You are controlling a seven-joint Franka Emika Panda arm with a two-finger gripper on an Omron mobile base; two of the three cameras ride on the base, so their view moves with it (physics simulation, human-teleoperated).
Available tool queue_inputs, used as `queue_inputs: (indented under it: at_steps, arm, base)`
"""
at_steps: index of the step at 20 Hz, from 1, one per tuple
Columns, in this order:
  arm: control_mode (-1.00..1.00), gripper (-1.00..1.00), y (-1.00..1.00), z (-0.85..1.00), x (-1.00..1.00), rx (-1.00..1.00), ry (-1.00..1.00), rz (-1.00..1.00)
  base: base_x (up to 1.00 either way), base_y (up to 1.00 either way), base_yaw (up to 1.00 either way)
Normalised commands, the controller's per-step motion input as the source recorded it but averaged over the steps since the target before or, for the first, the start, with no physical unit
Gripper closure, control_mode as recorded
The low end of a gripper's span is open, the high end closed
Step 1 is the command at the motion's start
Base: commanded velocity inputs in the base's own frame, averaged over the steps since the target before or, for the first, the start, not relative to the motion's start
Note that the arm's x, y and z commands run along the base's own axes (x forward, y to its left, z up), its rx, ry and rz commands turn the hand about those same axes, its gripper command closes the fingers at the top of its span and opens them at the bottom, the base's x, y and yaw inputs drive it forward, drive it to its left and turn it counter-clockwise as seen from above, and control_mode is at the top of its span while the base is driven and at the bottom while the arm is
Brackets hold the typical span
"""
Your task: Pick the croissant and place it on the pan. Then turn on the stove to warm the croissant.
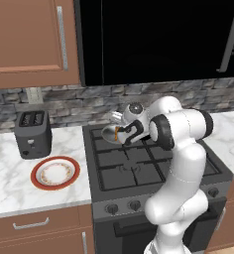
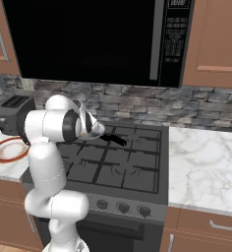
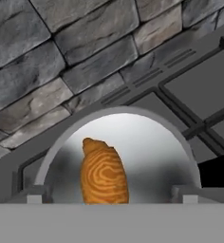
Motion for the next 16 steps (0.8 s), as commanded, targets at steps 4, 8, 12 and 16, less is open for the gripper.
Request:
queue_inputs:
  at_steps: [4, 8, 12, 16]
  arm:
    - [-1.0, -1.0, 0.0, 0.72, -0.38, 0.01, -0.11, 0.0]
    - [-1.0, -1.0, 0.0, 0.68, -0.41, 0.0, -0.13, 0.0]
    - [-1.0, -1.0, 0.0, 0.68, -0.36, 0.0, -0.08, 0.0]
    - [-1.0, -1.0, 0.0, 0.63, -0.38, 0.0, -0.05, 0.0]
  base:
    - [0.0, 0.0, 0.0]
    - [0.0, 0.0, 0.0]
    - [0.0, 0.0, 0.0]
    - [0.0, 0.0, 0.0]
